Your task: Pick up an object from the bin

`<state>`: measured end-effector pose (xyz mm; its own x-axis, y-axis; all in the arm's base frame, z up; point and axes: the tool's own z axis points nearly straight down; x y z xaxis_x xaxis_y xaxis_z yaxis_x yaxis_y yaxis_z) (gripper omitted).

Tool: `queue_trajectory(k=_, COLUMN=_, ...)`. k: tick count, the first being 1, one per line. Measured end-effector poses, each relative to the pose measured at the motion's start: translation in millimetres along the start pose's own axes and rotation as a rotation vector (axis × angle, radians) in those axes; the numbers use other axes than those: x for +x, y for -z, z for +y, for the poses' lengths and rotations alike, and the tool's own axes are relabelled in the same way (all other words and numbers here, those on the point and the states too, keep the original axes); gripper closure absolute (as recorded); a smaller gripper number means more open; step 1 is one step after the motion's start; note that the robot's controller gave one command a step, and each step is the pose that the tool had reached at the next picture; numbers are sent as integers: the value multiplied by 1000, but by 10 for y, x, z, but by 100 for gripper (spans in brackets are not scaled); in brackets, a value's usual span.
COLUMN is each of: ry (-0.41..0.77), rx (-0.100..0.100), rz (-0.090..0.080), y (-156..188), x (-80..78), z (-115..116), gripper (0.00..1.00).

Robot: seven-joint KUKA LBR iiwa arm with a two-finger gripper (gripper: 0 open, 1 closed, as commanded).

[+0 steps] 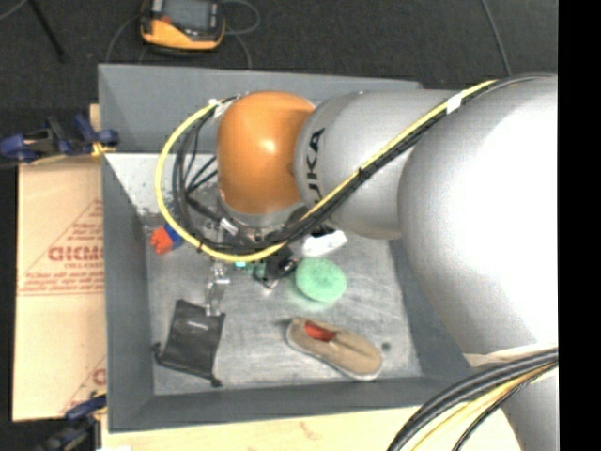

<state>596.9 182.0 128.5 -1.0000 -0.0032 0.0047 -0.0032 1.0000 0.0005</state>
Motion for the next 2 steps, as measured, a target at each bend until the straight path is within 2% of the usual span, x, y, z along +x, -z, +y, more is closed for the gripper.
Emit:
queue_trajectory(k=1, ry=-3, rx=-1, rz=-8, y=44, x=-22, z=-4, gripper=0)
queue_trajectory(k=2, ry=76, rx=0, rz=-15, y=-142, x=112, z=43, gripper=0)
